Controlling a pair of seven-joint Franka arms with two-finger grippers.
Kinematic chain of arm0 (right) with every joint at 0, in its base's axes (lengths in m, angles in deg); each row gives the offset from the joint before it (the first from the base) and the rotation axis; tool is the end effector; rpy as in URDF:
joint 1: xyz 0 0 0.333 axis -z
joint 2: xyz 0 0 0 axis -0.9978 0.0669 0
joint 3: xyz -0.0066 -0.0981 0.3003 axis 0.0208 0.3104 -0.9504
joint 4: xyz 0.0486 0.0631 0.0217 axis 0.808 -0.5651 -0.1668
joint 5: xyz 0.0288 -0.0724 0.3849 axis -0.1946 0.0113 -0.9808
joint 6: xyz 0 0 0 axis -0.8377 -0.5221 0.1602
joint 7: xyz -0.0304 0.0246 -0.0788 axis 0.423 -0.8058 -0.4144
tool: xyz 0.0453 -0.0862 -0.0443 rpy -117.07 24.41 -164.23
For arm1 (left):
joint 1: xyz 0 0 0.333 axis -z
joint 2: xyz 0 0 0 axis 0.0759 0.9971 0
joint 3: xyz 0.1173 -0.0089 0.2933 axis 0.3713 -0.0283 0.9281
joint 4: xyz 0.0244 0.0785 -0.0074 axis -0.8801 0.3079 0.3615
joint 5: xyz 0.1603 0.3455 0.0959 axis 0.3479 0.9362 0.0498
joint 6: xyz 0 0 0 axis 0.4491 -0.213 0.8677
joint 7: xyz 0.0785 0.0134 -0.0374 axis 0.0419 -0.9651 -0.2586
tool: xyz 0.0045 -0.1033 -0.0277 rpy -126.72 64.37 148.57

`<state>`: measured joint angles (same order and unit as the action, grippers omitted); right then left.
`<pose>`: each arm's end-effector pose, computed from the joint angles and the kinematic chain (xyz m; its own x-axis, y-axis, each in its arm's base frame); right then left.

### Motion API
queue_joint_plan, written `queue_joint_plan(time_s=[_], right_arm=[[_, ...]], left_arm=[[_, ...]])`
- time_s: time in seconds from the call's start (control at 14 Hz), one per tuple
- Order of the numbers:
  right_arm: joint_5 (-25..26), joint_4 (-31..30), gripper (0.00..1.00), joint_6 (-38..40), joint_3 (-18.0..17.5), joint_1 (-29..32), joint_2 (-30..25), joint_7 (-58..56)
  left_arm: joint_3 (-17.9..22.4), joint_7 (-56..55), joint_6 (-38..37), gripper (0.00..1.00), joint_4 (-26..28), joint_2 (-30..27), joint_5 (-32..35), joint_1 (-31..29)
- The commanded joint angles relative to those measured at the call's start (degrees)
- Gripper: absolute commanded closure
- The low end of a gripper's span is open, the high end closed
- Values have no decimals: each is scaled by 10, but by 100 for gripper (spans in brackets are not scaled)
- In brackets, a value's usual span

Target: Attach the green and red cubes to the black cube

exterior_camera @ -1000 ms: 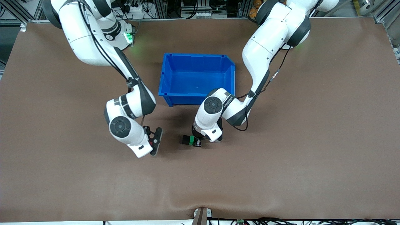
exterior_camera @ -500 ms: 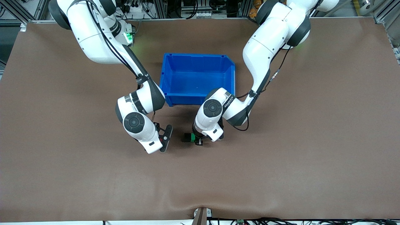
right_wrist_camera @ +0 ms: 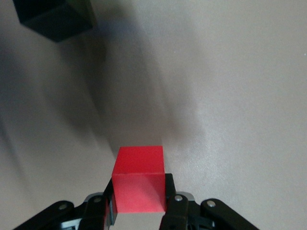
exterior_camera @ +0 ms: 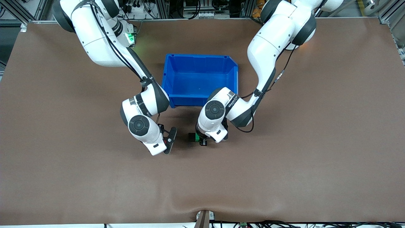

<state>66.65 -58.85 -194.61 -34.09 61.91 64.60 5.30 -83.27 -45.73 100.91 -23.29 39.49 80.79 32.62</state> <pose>0.6534 0.3123 0.2157 0.2842 0.9581 -0.0354 0.9568 -0.2858 -0.0538 0.5938 -0.5251 0.2027 -0.0173 0.9849 -0.1722 0.9997 0.0202 0.0152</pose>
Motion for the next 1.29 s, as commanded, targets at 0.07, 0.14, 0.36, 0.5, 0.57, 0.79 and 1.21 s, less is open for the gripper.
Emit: queue_joint_plan(time_s=[0.07, 0.14, 0.36, 0.5, 0.57, 0.79, 1.21], right_arm=[[-25, 16, 100, -1, 2, -13, 13, 8], [-28, 16, 100, -6, 2, -13, 14, 8], [-29, 16, 100, -8, 2, -11, 16, 7], [-30, 16, 100, -8, 2, -11, 16, 8], [-30, 16, 100, -7, 2, -12, 16, 9], [-41, 16, 100, -7, 2, -18, 16, 8], [-42, 15, 100, -10, 2, -61, 17, 44]], left_arm=[[8, -10, 11, 88, -1, 0, -9, 17], [8, -10, 11, 63, -1, 0, -9, 17], [11, 4, 11, 0, 1, -1, 0, 20], [10, 5, 8, 0, 1, -11, 1, 19], [11, 5, 5, 0, 1, -24, 1, 16], [11, 14, -7, 0, 7, -63, 8, -2], [6, 122, -157, 0, 11, -176, 10, -45]])
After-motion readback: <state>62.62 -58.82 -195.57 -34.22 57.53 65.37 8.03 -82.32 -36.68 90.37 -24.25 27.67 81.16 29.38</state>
